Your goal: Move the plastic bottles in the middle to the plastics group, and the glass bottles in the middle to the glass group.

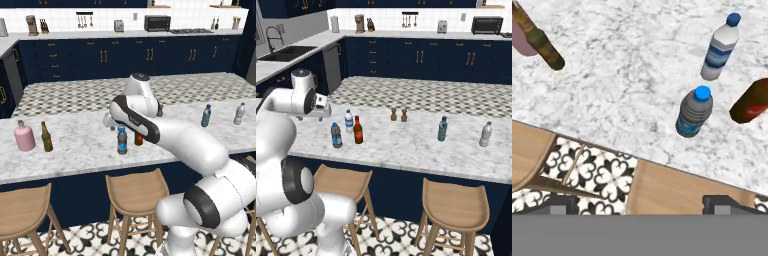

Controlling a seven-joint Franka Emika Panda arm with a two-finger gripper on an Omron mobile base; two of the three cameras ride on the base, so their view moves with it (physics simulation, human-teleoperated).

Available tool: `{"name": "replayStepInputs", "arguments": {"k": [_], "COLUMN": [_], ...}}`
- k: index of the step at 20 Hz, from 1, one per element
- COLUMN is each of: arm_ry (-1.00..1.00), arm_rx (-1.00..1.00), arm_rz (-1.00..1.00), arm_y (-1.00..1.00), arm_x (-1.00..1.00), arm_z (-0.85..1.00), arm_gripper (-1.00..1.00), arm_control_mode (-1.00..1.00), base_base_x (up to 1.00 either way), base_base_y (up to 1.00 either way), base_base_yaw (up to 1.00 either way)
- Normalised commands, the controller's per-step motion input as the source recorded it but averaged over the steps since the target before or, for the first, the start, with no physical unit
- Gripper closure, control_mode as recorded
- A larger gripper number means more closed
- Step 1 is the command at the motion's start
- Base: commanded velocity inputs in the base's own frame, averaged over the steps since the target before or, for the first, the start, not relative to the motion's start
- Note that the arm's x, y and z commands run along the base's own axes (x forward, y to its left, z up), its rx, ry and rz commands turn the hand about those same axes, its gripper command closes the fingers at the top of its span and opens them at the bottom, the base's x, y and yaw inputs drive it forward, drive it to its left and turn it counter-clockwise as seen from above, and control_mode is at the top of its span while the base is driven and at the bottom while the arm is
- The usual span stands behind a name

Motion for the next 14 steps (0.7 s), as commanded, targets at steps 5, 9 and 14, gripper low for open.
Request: {"name": "replayStepInputs", "arguments": {"k": [5,9,14], "arm_ry": [0.08,0.18,0.18], "arm_rx": [-0.02,-0.12,-0.26], "arm_rz": [-0.01,-0.06,-0.03], "arm_y": [-0.44,-0.32,0.05], "arm_x": [0.03,0.0,0.25], "arm_z": [0.0,-0.02,-0.02], "arm_gripper": [-1.0,-1.0,-1.0], "arm_control_mode": [-1.0,-1.0,-1.0], "base_base_x": [0.0,0.0,0.0], "base_base_y": [0.0,0.0,0.0], "base_base_yaw": [0.0,0.0,0.0]}}
